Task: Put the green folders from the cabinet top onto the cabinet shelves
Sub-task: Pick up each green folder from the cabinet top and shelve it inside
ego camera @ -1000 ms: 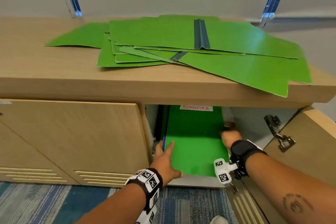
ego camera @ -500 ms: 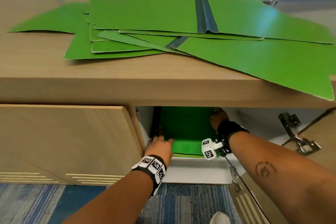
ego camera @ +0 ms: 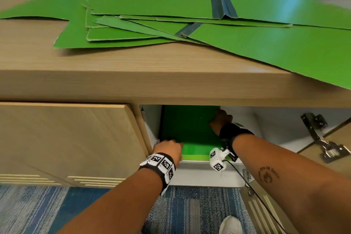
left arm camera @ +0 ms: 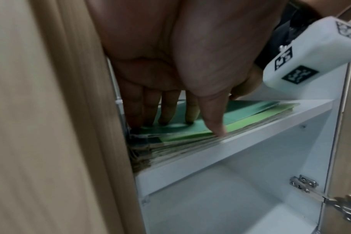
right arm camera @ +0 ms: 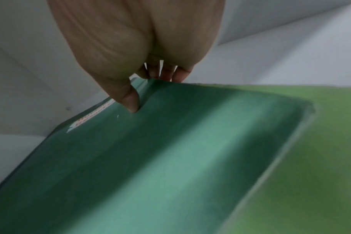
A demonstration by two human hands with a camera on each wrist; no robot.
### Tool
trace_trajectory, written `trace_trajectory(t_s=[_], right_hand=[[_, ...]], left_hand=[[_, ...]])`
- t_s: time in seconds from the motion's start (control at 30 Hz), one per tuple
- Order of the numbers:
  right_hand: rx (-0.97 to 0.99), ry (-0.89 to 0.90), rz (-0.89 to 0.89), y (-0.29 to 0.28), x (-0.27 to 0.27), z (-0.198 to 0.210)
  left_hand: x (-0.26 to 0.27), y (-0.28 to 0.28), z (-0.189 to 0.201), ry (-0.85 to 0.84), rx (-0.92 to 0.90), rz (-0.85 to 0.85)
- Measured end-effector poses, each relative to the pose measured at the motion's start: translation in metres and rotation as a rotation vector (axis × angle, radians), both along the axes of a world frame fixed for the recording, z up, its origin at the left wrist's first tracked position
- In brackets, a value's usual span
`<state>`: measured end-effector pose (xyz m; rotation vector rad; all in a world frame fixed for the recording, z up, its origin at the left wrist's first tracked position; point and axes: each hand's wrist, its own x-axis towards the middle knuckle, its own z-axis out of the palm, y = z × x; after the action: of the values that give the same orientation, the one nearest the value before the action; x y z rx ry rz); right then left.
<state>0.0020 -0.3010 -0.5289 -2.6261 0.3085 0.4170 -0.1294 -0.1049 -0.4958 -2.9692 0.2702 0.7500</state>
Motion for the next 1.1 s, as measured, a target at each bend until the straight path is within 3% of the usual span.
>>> trace_trajectory(t_s=[0.3,0.47,0.57,0.87,1.1], right_hand=[[-0.156,-0.035,0.164,-0.001,-0.016,-0.004],[-0.117,-0.081,0.168,0.003,-0.033,0.007],[-0.113,-0.193,0.210,0.015,-0.053,0.027],[0.002,-0.238,0.522,0.054,-0.124,0.138],[0.007,-0.273,0.581,0.065,-0.191,0.236]], left_hand=[[-0.012,0.000,0.000,-0.035,0.119,-0.112],[-0.012,0.000,0.003,-0.002,0.063,-0.052],[-0.021,-0.002,0.015,-0.072,-0.056,-0.014],[-0.057,-0.009,0.120,-0.389,-0.249,0.014],[-0.101,-0.004,0.217,-0.522,-0.258,-0.048]])
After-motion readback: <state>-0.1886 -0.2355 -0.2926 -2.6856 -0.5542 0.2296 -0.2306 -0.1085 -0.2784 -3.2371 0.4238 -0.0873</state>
